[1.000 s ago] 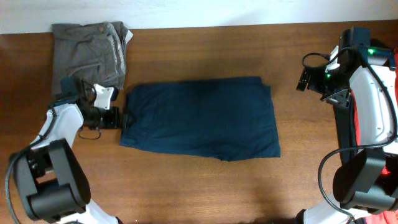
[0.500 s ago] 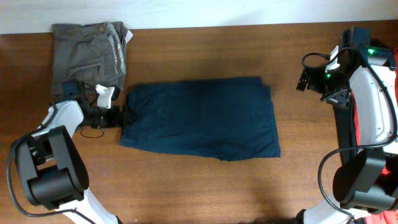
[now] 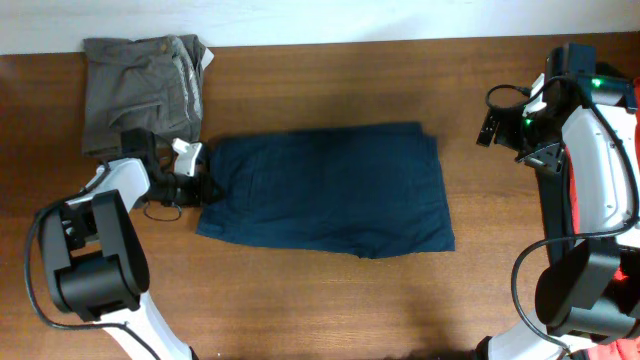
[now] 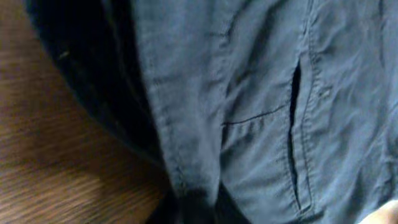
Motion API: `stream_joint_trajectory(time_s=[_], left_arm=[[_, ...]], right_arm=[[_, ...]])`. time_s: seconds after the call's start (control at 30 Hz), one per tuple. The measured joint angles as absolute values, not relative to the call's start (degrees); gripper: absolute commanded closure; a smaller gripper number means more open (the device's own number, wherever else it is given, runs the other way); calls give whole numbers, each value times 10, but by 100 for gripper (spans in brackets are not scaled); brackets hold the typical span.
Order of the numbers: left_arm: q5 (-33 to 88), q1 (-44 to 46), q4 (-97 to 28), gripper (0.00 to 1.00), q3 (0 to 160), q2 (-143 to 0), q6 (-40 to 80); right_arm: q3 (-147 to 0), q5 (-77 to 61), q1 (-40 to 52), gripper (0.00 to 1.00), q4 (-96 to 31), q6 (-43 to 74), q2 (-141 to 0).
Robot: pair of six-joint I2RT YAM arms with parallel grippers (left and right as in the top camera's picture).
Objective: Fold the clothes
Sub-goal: 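Lift the left edge with the left gripper and pull it up-left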
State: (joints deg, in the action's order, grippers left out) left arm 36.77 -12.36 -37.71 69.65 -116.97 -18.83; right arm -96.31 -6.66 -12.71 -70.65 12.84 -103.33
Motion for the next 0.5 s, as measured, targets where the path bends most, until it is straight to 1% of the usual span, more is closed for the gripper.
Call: stream_joint_trajectory(time_s=[0.13, 0.23, 0.37, 0.5], left_arm=[[371, -123, -381, 99, 696, -1171, -185], [366, -123, -409, 100, 701, -1173, -185], [327, -122, -480, 100, 741, -1181, -179], [266, -123, -562, 100, 818, -1191, -167]], right_arm=[[-963, -67, -127, 2, -707, 129, -1033], [-963, -67, -127, 2, -707, 129, -1033], [-963, -67, -127, 1, -707, 129, -1033], [-963, -67, -127, 1, -707, 129, -1033]])
